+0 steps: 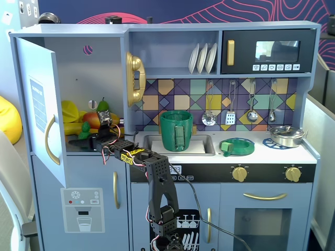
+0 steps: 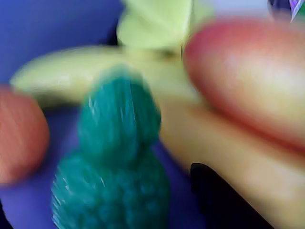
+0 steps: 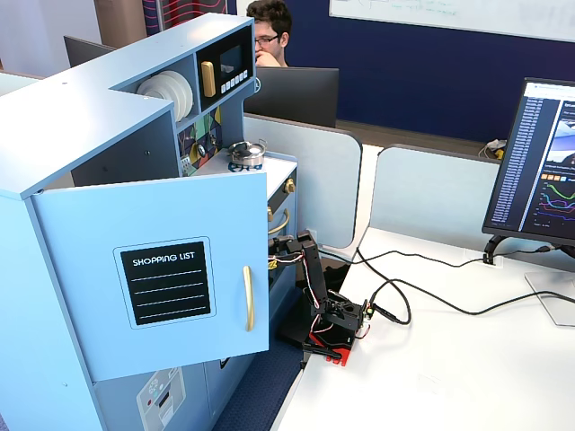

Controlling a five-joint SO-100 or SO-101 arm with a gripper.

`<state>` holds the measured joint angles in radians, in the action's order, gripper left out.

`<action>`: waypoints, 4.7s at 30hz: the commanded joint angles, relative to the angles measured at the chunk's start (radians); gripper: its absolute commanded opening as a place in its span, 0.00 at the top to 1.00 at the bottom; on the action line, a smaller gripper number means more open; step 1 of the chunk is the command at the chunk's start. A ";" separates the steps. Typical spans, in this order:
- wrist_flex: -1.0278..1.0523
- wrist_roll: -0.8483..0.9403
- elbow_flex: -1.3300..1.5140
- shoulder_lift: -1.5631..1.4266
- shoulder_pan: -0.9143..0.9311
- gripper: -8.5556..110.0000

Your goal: Pick up the green pineapple from the left cabinet and place it in the green recipient

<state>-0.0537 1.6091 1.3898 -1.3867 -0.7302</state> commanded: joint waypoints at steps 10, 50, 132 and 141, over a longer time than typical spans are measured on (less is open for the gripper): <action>0.058 0.052 -0.060 -0.038 -0.029 0.93; 0.646 0.193 0.158 -0.982 0.634 0.93; 1.574 -0.170 1.608 -1.790 0.687 0.93; 1.585 -0.097 1.608 -1.790 0.690 0.85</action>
<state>1.3484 1.5033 2.9989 -3.1922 -0.0276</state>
